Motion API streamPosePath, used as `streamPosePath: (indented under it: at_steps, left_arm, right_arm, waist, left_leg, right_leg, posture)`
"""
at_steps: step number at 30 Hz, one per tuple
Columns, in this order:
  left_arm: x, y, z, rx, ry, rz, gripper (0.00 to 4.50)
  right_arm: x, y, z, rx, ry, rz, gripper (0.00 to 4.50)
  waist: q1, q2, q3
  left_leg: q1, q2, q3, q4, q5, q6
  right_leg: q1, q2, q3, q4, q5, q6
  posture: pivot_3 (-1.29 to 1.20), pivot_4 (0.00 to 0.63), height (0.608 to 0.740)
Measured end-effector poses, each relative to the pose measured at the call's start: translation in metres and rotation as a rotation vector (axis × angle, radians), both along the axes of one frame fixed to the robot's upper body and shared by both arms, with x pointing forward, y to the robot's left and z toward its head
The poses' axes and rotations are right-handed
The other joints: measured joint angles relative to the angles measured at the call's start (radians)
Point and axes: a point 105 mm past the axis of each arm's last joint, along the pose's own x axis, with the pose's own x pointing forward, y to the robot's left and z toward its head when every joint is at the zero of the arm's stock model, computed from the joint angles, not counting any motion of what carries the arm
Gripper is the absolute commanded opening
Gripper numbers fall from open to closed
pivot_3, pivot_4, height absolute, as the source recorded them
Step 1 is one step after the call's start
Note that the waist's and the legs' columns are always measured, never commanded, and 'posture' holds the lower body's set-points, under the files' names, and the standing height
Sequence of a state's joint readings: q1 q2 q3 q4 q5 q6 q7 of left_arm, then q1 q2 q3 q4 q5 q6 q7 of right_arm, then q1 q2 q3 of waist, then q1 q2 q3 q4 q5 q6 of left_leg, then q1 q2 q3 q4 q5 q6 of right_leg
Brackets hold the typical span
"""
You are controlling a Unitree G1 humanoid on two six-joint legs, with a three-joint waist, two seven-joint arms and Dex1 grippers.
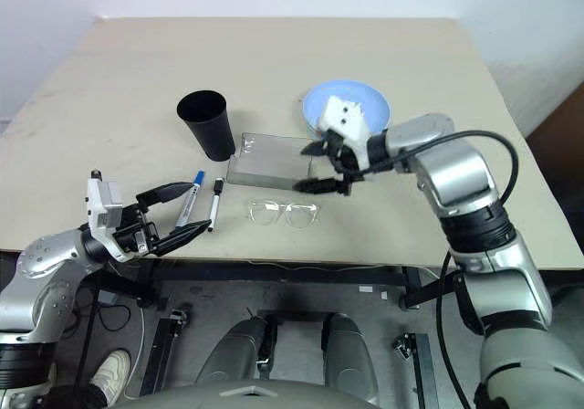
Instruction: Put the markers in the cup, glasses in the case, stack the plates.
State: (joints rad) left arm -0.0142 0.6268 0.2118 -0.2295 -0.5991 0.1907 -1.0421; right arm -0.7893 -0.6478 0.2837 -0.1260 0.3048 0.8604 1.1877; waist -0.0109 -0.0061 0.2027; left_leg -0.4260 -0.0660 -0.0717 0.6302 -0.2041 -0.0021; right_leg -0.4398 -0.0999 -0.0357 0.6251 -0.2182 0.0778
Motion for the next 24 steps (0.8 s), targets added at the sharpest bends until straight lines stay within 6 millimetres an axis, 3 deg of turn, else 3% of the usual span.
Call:
streamPosePath:
  at_steps: [6,15,24]
  left_arm:
    - [0.001,-0.001,0.002,0.002,-0.006,-0.005,4.5]
    - [0.0,0.0,0.0,0.003,-0.002,-0.02,4.5]
    - [-0.002,0.0,-0.005,-0.003,0.037,-0.021,4.5]
  right_arm:
    - [-0.002,0.015,-0.024,-0.074,0.042,-0.013,4.0]
    - [0.001,0.034,-0.038,-0.108,0.048,-0.027,4.0]
    - [0.008,0.037,-0.048,-0.119,0.069,-0.068,4.0]
  waist:
    - [-0.001,0.0,0.0]
    - [0.0,0.0,0.0]
    - [-0.001,0.0,0.0]
  left_leg:
    - [0.0,0.001,0.0,-0.001,0.0,0.0]
    - [0.0,0.001,0.0,-0.001,0.0,0.0]
    - [0.0,0.001,0.0,-0.001,0.0,0.0]
  right_leg:
    - [0.0,0.001,0.0,-0.002,0.001,-0.001]
    - [0.0,0.001,0.0,-0.005,0.003,0.0]
    - [0.0,0.002,0.0,-0.004,0.003,0.0]
  posture:
    - [0.0,0.15,0.735]
    - [0.0,0.15,0.735]
    - [0.0,0.15,0.735]
